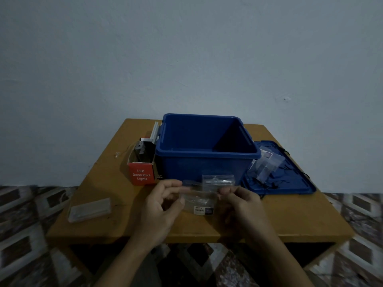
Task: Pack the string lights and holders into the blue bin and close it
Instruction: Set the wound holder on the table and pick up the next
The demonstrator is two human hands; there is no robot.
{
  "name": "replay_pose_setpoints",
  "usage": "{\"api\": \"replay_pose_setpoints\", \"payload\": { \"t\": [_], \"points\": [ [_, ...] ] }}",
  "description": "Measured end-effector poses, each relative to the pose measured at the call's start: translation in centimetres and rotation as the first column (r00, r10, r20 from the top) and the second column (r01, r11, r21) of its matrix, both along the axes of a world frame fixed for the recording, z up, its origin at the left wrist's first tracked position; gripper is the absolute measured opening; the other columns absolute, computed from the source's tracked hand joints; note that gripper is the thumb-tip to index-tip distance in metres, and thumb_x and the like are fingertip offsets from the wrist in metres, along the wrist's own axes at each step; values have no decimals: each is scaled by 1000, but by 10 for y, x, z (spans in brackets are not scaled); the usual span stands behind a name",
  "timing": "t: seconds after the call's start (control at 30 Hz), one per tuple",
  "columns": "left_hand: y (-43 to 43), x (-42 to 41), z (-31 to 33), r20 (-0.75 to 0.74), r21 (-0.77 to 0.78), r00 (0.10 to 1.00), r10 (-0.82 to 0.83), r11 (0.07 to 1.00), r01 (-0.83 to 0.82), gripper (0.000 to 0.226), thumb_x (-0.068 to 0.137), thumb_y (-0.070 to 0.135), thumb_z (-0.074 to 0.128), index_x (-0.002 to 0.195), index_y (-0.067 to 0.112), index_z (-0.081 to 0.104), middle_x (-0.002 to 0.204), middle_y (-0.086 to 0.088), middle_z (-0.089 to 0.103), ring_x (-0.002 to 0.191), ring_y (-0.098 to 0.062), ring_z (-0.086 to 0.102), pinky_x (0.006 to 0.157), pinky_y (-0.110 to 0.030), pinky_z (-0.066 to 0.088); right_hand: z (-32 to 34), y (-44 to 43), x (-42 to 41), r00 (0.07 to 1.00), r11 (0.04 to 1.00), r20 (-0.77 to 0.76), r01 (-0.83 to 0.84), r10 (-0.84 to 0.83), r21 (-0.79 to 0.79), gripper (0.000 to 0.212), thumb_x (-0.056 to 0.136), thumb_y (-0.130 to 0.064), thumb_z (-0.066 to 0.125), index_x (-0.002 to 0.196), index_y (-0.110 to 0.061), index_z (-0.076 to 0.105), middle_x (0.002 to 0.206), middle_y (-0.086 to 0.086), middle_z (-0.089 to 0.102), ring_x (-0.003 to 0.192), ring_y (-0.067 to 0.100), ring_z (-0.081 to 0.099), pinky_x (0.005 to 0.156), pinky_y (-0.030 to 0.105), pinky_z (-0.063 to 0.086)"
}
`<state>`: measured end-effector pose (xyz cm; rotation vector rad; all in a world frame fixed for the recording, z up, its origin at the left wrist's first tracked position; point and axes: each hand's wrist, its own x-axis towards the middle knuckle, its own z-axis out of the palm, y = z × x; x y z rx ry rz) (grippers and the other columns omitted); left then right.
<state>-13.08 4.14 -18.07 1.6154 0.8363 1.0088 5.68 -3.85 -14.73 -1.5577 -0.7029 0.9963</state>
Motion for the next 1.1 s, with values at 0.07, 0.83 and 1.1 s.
{"api": "replay_pose_setpoints", "payload": {
  "t": [0.07,0.83,1.1],
  "points": [
    [1,-1,0,-21,-11,1000,-8,1000,8,32,91,14,68,119,26,59,113,14,72,104,-9,63,84,-18,47,2,-1,0,997,998,47,-57,57,5,19,98,-16,60,100,1,66,70,10,62,61,23,55,53,30,45],
    [2,-1,5,32,-69,998,-53,996,55,26,95,13,62,118,22,71,110,5,74,72,-13,65,68,-23,53,-8,0,3,986,949,46,-166,160,268,10,89,-4,68,98,-2,70,79,8,70,66,21,64,62,27,56],
    [3,3,3,46,-85,999,24,996,-20,26,93,9,64,111,24,76,82,0,76,65,-16,65,63,-22,51,-5,2,1,964,954,240,-177,118,244,4,90,-6,69,88,-6,72,78,8,73,66,18,66,63,25,56]
  ]
}}
